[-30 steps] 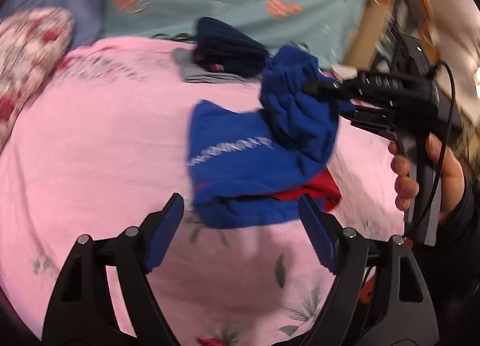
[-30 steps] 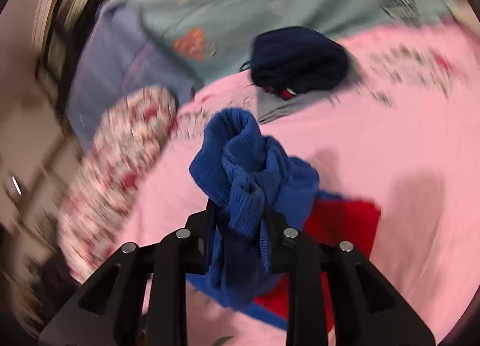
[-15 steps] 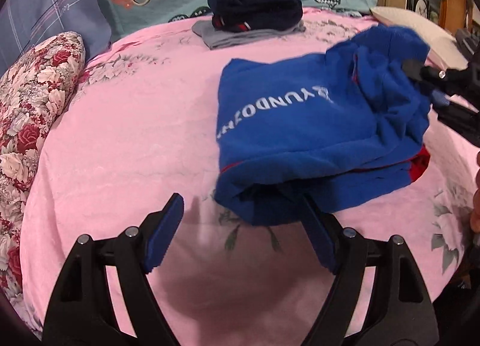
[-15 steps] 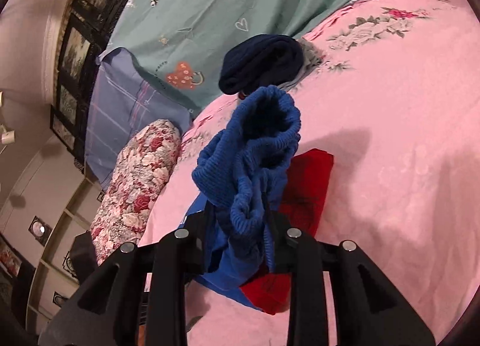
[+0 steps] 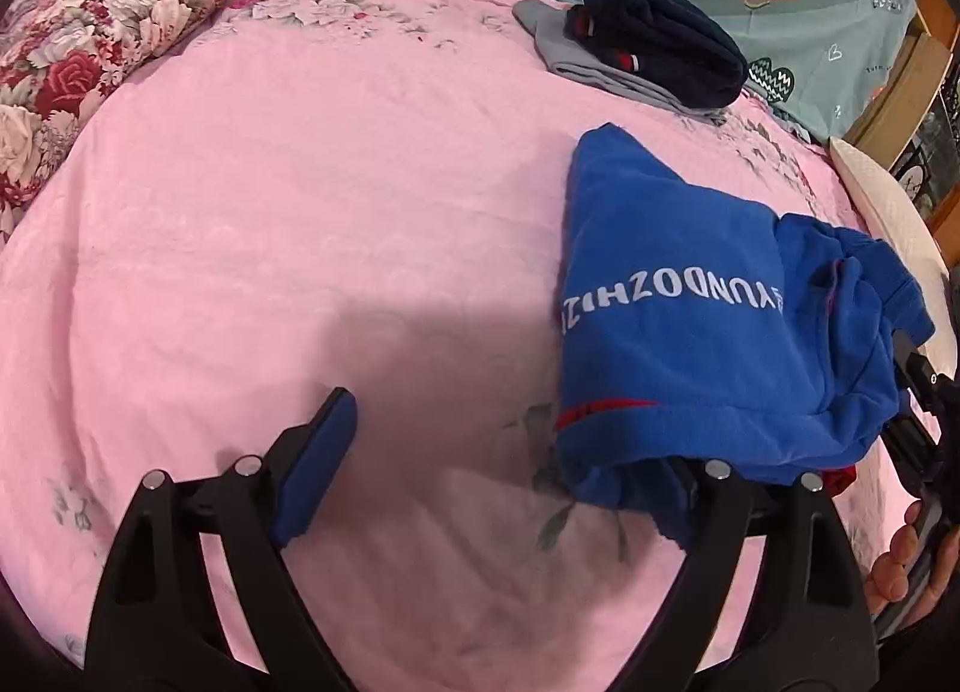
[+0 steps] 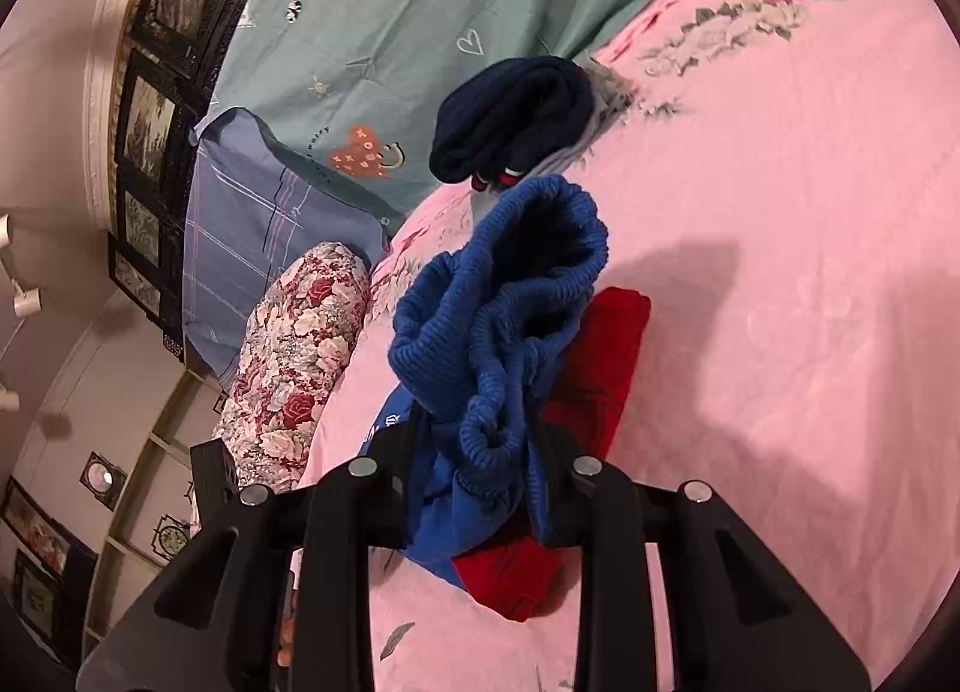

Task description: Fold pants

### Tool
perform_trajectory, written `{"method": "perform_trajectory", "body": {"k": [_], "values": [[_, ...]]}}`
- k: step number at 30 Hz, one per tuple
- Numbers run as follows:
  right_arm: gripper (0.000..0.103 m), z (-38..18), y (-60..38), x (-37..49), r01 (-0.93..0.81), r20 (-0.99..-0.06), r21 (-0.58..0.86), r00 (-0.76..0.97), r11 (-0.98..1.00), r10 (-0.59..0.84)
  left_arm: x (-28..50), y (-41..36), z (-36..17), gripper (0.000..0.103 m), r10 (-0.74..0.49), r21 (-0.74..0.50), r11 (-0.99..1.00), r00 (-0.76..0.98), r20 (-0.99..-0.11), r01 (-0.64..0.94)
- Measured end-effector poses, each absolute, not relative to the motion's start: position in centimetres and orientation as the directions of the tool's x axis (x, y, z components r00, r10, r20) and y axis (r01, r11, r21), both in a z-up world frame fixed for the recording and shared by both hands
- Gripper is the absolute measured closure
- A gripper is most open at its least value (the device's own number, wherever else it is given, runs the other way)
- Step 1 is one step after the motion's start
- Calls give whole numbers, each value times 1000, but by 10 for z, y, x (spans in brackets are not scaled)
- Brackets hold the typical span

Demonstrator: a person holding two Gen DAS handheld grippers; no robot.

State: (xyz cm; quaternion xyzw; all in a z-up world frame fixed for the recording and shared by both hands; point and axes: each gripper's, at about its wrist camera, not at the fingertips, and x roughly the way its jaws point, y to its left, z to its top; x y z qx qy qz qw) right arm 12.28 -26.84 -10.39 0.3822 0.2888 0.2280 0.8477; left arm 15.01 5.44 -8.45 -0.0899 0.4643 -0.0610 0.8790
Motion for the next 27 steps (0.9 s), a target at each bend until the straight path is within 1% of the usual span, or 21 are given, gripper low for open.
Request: {"method": "perform_trajectory", "body": {"k": [2,3,4,6,8,9,10,11,12,13,16,18,19,21,22,23,25,26,27], "values": [[75,-107,-273,122,-139,-315,808,718,572,620,145,58,-82,16,-198,-241,970,586,-786,5],[75,-110,-276,121,-130,-295,840,706,528,644,141,59,-77,16,-192,-245,970,612,-767,-2],[74,-112,-279,120,-125,-263,874,690,469,675,137,59,-70,16,-168,-225,974,646,-745,-7],[74,-119,-281,119,-128,-155,944,639,303,754,127,58,-56,16,-94,-155,988,721,-687,-18],[74,-127,-277,115,-104,-127,966,605,236,786,127,64,-52,15,-51,-124,991,748,-662,-42],[74,-132,-273,115,-83,-155,965,590,250,792,131,68,-57,14,-55,-131,990,727,-685,-48],[74,-137,-268,113,-51,-211,955,579,293,788,136,71,-62,14,-63,-141,989,707,-705,-52],[79,-143,-263,112,-22,-275,938,565,347,778,139,72,-65,14,-71,-147,988,693,-717,-52],[79,-144,-261,109,-28,-294,926,571,376,767,139,73,-67,14,-72,-146,988,688,-722,-50],[76,-141,-259,108,-37,-306,917,574,397,760,139,74,-67,14,-74,-148,988,689,-721,-49],[74,-126,-250,107,-80,-313,901,562,426,766,140,75,-64,14,-68,-135,990,693,-718,-43],[70,-118,-241,106,-100,-393,851,529,516,752,140,78,-68,14,-83,-143,989,669,-739,-35],[64,-115,-239,105,-111,-419,830,523,547,742,138,80,-69,14,-91,-148,989,658,-747,-32],[46,-101,-239,93,-135,-480,763,537,633,694,132,82,-68,15,-92,-136,991,646,-758,-17],[25,-95,-242,87,-129,-507,730,556,671,659,127,84,-63,15,-87,-124,992,653,-752,-11],[12,-86,-250,78,-120,-513,704,597,700,617,121,85,-56,15,-89,-117,993,665,-742,3],[2,-74,-268,69,-116,-467,708,663,696,585,111,88,-35,13,-107,-111,993,699,-707,41],[2,-74,-274,69,-120,-447,723,670,680,593,110,89,-24,9,-131,-121,990,716,-686,65],[2,-75,-279,73,-115,-432,748,663,654,611,112,88,-13,4,-182,-154,982,729,-660,107]]}}
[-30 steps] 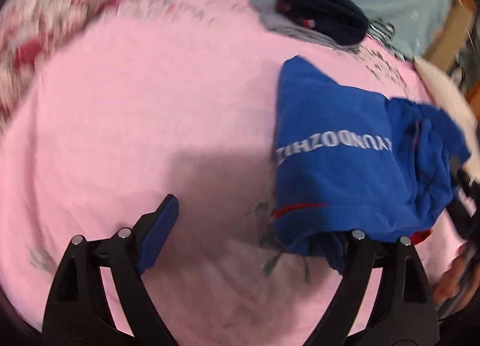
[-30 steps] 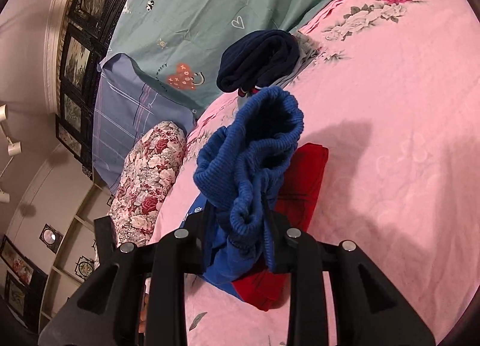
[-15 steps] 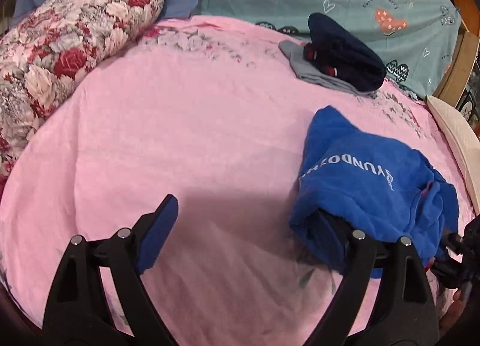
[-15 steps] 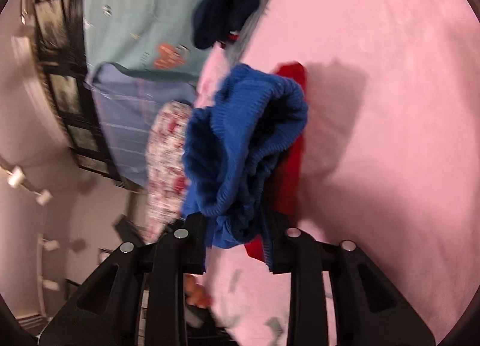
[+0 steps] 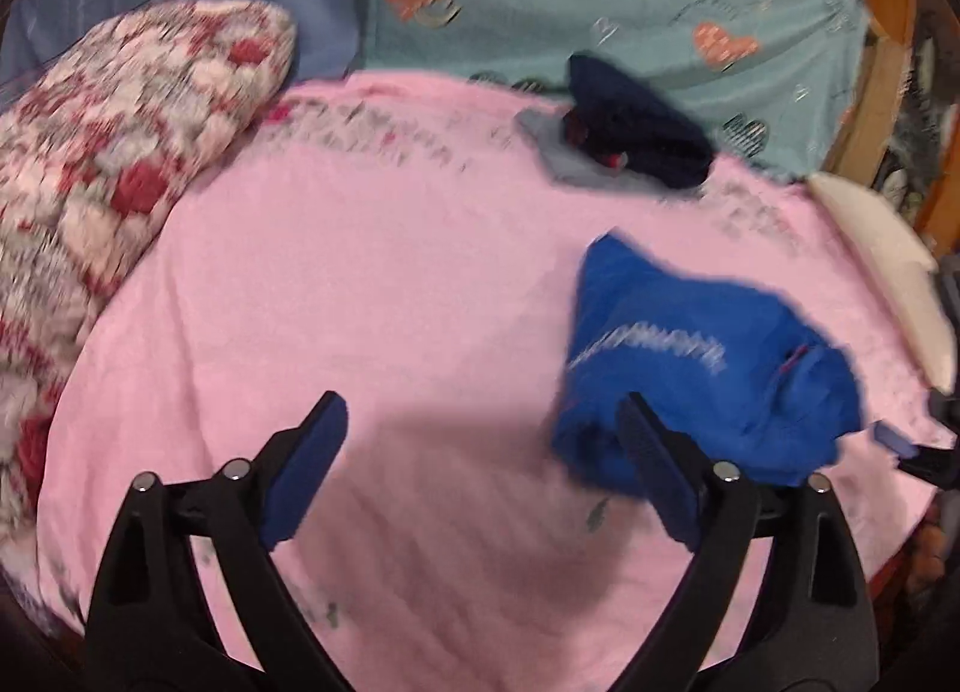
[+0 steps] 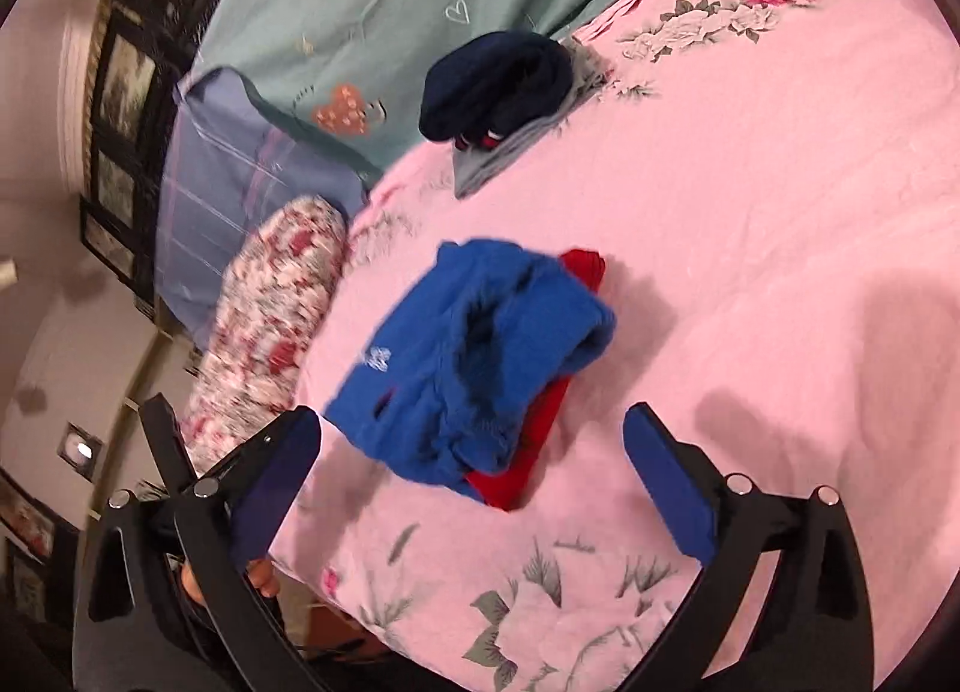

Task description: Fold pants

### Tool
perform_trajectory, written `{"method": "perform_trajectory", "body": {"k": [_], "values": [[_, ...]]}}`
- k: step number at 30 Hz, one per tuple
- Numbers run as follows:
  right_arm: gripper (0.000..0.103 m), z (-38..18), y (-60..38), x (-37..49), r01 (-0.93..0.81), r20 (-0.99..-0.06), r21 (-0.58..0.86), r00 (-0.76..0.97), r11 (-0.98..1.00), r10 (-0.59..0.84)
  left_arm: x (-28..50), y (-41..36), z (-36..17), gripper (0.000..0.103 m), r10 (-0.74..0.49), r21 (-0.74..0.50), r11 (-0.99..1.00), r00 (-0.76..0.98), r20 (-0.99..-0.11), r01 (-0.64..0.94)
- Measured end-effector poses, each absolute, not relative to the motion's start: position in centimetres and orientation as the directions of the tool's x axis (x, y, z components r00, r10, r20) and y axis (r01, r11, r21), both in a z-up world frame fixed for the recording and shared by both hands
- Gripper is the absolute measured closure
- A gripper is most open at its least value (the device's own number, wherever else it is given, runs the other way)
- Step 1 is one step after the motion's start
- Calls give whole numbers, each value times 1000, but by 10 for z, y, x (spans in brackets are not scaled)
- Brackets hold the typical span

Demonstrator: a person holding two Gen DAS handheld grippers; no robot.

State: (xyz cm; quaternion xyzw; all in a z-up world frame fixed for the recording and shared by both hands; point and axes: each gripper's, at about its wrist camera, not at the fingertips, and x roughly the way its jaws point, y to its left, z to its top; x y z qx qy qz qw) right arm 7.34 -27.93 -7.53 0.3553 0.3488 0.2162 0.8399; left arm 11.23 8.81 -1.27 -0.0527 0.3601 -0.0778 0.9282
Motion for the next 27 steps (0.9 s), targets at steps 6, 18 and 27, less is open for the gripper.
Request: {"method": "perform_trajectory", "body": {"k": [6,18,27], "values": [[2,-109,-271,118,18,-484,820,555,571,677,191,55,-14,3,-376,-269,926,595,-710,264],[12,-104,-223,152,-57,-604,723,433,689,669,258,39,-88,7,-569,-508,821,296,-767,261],[6,-108,-217,160,-131,-584,739,364,661,725,266,16,-93,28,-616,-551,782,226,-754,291]]}}
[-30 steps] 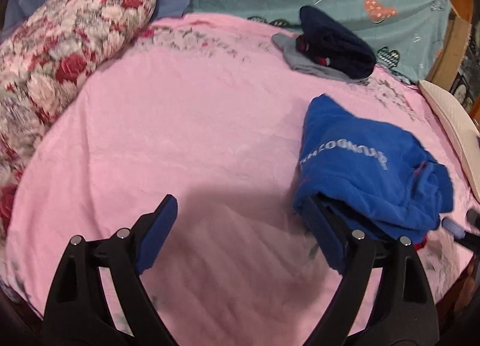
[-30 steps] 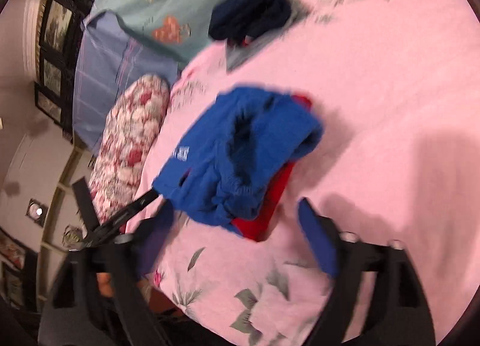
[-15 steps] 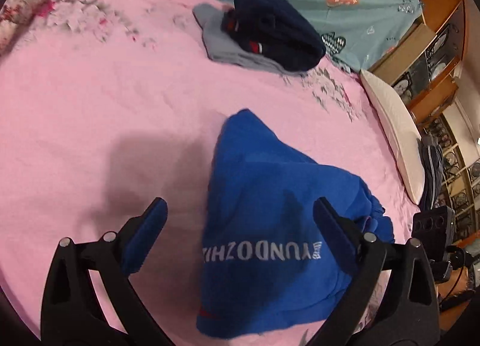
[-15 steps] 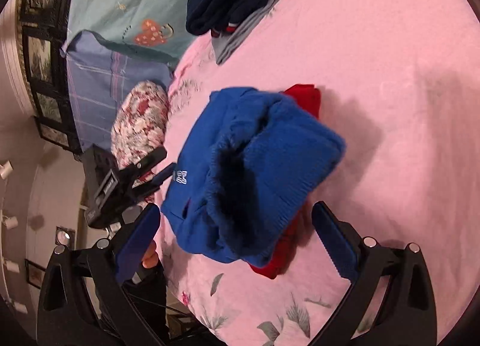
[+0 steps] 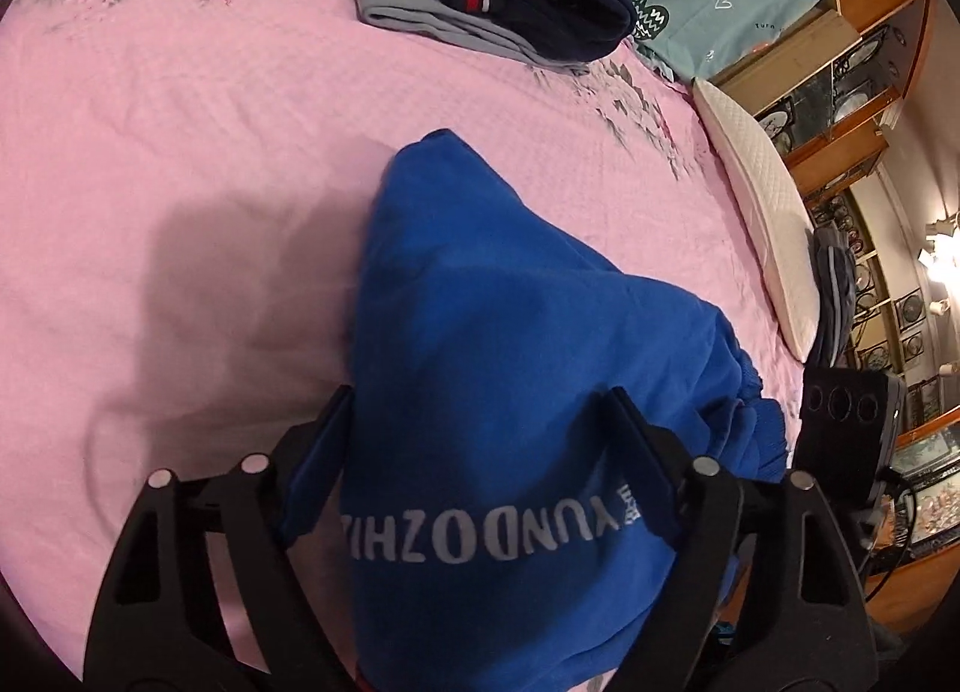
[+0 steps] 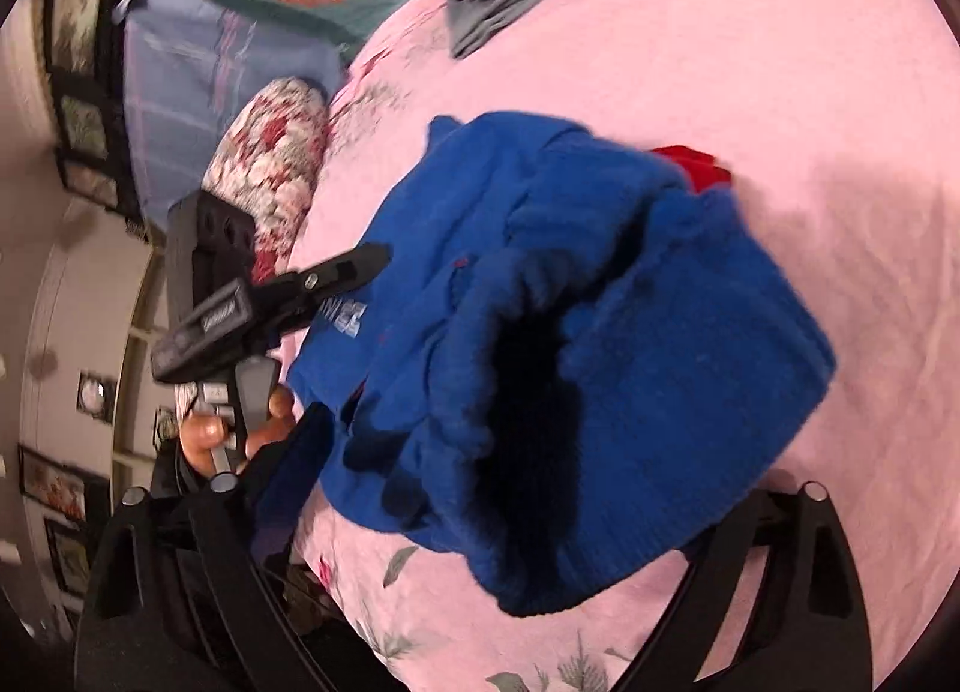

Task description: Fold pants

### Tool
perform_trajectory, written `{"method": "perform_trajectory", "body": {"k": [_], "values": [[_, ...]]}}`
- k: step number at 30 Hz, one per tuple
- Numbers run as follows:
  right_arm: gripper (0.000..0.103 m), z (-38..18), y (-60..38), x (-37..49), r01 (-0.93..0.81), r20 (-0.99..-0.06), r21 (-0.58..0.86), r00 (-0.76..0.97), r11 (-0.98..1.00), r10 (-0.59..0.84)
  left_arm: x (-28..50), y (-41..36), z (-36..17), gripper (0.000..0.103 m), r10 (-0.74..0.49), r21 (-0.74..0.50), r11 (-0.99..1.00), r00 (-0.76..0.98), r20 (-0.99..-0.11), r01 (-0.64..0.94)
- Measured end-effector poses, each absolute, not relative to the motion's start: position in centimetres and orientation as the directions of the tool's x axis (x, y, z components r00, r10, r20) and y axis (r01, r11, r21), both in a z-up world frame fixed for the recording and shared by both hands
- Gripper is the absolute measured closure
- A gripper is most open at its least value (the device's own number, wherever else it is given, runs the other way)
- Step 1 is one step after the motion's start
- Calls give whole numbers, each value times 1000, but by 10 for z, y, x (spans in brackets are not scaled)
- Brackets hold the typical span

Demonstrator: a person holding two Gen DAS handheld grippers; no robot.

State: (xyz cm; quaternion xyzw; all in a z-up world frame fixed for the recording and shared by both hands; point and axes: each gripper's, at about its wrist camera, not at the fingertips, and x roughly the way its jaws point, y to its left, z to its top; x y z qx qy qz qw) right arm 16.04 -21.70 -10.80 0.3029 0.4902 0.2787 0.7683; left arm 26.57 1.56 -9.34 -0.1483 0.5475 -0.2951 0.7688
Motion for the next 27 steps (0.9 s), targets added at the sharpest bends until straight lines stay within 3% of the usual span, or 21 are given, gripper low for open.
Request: {"method": "perform_trajectory", "body": {"k": [1,2,3,4,5,12,21,27], "values": [[6,-108,-215,160,-135,-585,736,367,663,723,266,16,-94,31,-627,-566,773,215,-749,287],[18,-108,-215,161,-134,-581,740,368,660,726,267,16,-94,33,-629,-569,773,215,-747,282],[34,-110,-216,163,-122,-588,739,363,662,723,266,15,-94,40,-627,-566,774,218,-748,283],[65,-115,-221,165,-77,-605,739,360,669,710,266,15,-94,51,-636,-576,767,215,-741,284],[71,-120,-225,168,-42,-599,757,355,652,718,266,15,-95,56,-654,-597,752,200,-730,279],[74,-102,-221,156,-121,-584,727,409,676,701,252,13,-78,71,-655,-598,755,245,-715,270],[74,-58,-226,141,-211,-557,685,464,697,689,223,15,-27,73,-668,-588,744,329,-667,319],[74,2,-233,145,-280,-544,611,531,741,650,223,7,25,73,-683,-585,729,420,-597,354]]}}
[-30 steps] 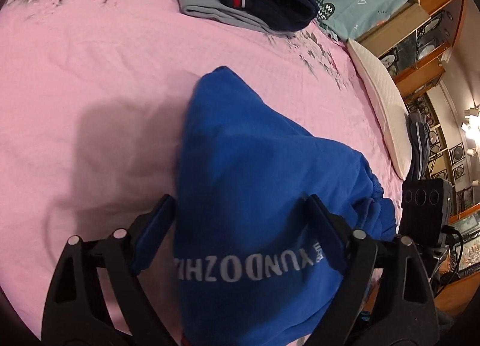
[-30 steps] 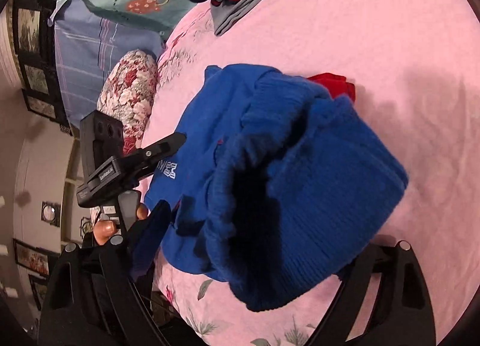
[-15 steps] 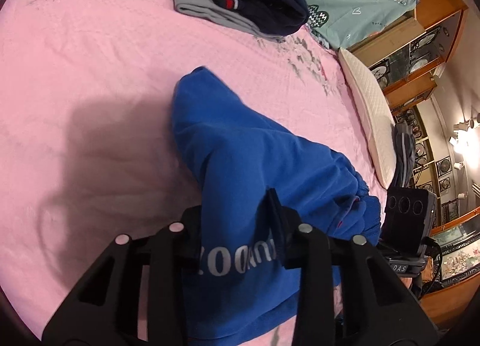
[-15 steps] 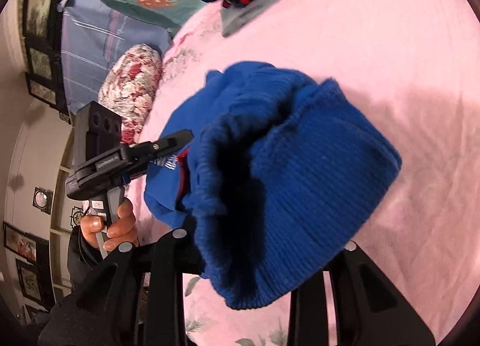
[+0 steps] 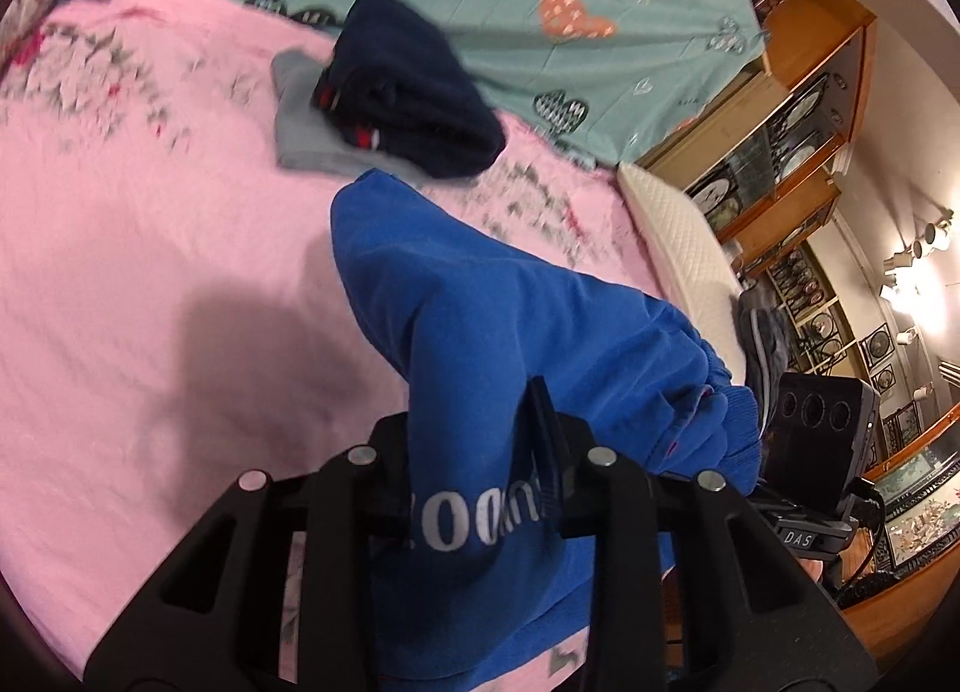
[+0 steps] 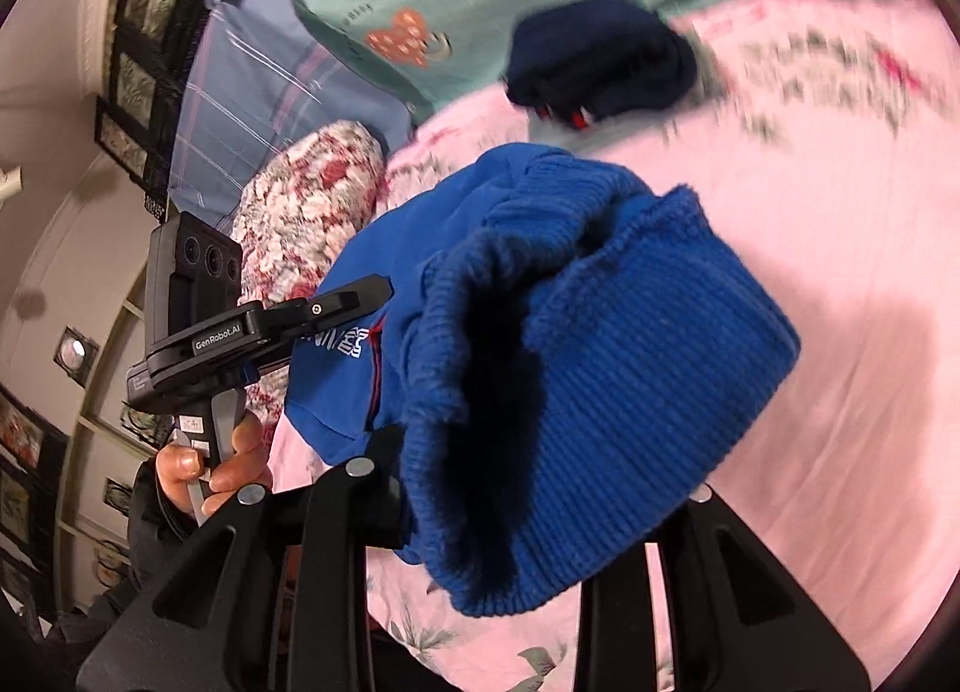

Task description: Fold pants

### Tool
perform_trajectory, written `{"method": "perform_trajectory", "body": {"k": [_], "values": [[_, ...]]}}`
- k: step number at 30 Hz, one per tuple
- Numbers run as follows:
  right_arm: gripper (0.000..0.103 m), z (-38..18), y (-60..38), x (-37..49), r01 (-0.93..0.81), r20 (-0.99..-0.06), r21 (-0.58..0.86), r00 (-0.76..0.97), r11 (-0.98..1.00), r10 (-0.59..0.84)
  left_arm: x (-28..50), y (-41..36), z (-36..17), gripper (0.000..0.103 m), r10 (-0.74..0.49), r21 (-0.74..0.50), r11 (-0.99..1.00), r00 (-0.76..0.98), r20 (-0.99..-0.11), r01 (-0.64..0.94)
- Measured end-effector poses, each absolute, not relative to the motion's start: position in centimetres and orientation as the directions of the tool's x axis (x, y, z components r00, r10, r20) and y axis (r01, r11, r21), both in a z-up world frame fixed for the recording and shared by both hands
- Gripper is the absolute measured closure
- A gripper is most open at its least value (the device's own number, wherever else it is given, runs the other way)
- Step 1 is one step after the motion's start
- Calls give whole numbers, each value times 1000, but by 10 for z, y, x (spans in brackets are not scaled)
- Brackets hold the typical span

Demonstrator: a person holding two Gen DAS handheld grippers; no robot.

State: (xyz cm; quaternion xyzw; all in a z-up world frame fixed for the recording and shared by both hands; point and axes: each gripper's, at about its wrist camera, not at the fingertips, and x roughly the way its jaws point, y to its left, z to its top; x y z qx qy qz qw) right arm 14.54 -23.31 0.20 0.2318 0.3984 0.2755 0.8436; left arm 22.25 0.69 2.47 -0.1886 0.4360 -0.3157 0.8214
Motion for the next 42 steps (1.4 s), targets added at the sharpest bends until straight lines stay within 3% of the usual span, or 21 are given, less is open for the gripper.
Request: {"method": "perform_trajectory", "body": {"k": [8,15,22,23,24,25,26,29,33,37,40,42], "values": [[74,111,-247,207,-346,-531,451,638,823,558,271,-20,134,73,-647,-497,753,626,-436,432],[74,132,-263,334,-402,-442,435,684,806,580,386,-27,134,73,-598,-537,751,740,-308,384],[70,59,-275,489,-321,-501,435,690,841,522,514,-49,63,69,-485,-488,835,762,-430,256],[60,47,-276,502,-290,-531,427,687,857,496,527,-50,51,61,-464,-483,846,755,-463,224],[53,34,-277,512,-249,-566,412,684,876,460,535,-48,36,39,-433,-484,858,754,-495,175],[40,26,-280,516,-224,-579,409,685,885,442,541,-42,27,27,-432,-503,851,747,-506,152],[35,22,-285,516,-204,-571,405,705,891,421,543,-36,21,8,-436,-524,841,742,-508,135],[27,30,-310,500,-167,-478,444,787,880,390,539,-16,18,5,-454,-575,810,744,-490,115],[27,56,-324,471,-139,-417,420,848,897,327,516,8,36,5,-446,-602,792,769,-458,101],[27,92,-298,448,-237,-340,335,872,912,351,497,11,58,3,-427,-565,814,797,-428,133],[28,96,-274,465,-226,-406,311,847,923,344,507,-4,53,3,-359,-476,875,776,-518,87],[28,68,-261,495,-120,-593,286,758,951,273,523,-12,30,2,-310,-413,910,697,-647,21]]}}
